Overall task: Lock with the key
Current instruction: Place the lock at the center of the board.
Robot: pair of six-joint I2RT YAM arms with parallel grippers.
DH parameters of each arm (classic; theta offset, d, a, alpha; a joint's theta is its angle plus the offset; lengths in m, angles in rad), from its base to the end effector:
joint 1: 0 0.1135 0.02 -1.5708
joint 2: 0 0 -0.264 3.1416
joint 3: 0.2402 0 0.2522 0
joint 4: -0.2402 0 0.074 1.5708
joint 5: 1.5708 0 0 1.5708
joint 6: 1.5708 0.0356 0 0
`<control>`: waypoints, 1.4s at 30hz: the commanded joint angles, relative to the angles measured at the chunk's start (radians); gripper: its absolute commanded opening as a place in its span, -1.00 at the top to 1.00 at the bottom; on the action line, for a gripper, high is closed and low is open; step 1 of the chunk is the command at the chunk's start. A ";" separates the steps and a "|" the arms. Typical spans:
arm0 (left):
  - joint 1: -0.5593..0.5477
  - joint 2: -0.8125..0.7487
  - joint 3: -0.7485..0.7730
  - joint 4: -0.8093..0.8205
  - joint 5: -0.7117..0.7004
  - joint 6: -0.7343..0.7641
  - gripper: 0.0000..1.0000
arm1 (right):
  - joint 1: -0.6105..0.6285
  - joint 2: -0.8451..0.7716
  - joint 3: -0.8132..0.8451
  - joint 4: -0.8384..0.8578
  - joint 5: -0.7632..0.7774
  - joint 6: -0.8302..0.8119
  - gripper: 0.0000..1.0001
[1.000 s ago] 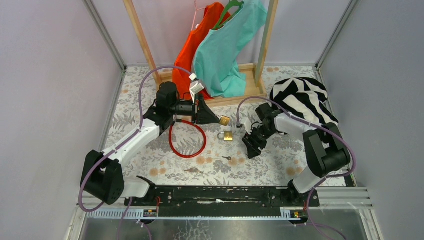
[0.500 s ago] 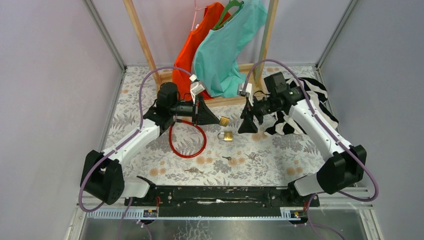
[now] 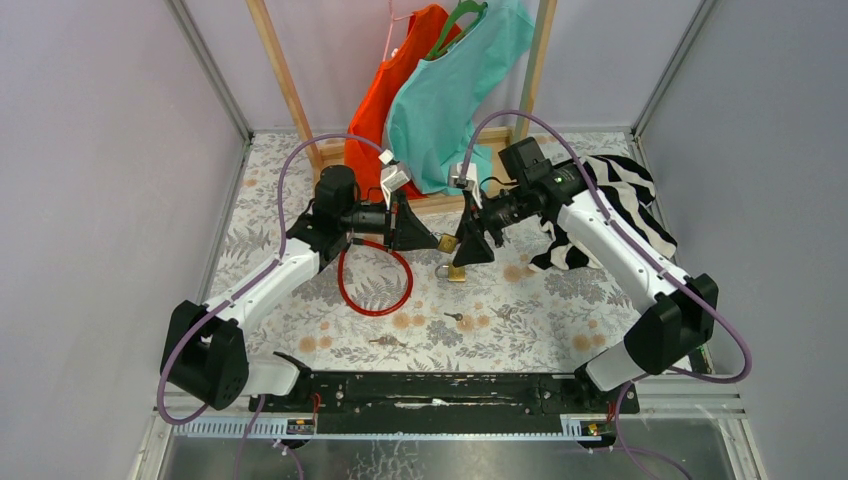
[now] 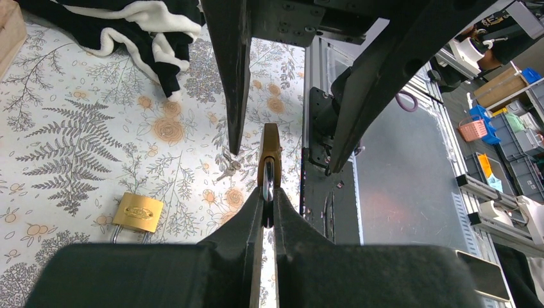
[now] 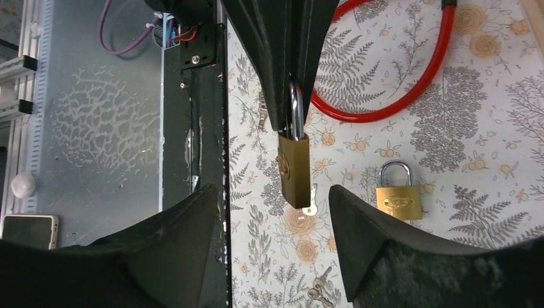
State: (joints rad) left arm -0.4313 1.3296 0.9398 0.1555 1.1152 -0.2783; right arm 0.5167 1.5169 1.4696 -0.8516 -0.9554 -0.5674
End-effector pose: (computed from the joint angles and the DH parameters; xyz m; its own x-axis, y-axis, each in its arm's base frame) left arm 0.2533 -0.1518 0.3115 -0.4713 0.0838 -0.8780 0.8819 0.0599 -0.4677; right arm 0.2570 0.1795 0.3515 -0.1831 -0.4609 -0.8684 -0.9789 0.0037 0.2044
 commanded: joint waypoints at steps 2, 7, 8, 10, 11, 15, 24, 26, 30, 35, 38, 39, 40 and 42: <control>-0.006 -0.031 -0.008 0.006 -0.002 0.018 0.95 | 0.034 0.022 0.064 0.033 -0.028 0.046 -0.33; -0.005 -0.035 -0.011 0.005 0.000 0.018 0.95 | 0.049 0.043 0.080 0.043 -0.041 0.060 -0.10; -0.005 -0.035 -0.012 0.006 -0.001 0.018 0.95 | 0.052 0.048 0.084 0.043 -0.043 0.060 -0.04; -0.006 -0.034 -0.012 0.005 -0.001 0.018 0.95 | 0.056 0.053 0.092 0.041 -0.045 0.062 0.08; -0.006 -0.035 -0.012 0.005 0.001 0.018 0.95 | 0.058 0.055 0.095 0.042 -0.043 0.061 0.15; -0.006 -0.036 -0.011 0.004 -0.001 0.018 0.95 | 0.060 0.059 0.097 0.041 -0.039 0.058 0.48; -0.005 -0.038 -0.009 0.004 0.001 0.019 0.50 | 0.057 -0.007 0.007 0.040 0.073 0.008 1.00; -0.004 -0.039 -0.011 -0.005 0.000 0.033 0.28 | 0.045 -0.025 -0.028 0.036 0.102 -0.011 1.00; -0.005 -0.044 -0.010 -0.028 -0.018 0.059 -0.15 | -0.012 -0.051 -0.107 0.030 0.122 -0.045 1.00; 0.002 -0.051 -0.004 -0.055 -0.037 0.073 -1.00 | -0.106 -0.067 -0.204 0.008 0.138 -0.099 1.00; 0.007 -0.053 -0.006 -0.059 -0.049 0.073 -1.00 | -0.137 -0.076 -0.255 0.016 0.163 -0.110 1.00; 0.009 -0.053 -0.006 -0.059 -0.051 0.073 -1.00 | -0.142 -0.075 -0.270 0.021 0.184 -0.112 1.00; 0.009 -0.055 -0.005 -0.059 -0.055 0.071 -1.00 | -0.145 -0.073 -0.287 0.029 0.205 -0.112 0.99; 0.010 -0.055 -0.003 -0.059 -0.059 0.068 -1.00 | -0.151 -0.061 -0.313 0.039 0.245 -0.112 0.96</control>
State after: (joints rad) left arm -0.4301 1.3006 0.9302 0.1005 1.0786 -0.2279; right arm 0.3714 1.4849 1.1870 -0.8307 -0.7700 -0.6506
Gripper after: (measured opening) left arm 0.997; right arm 0.111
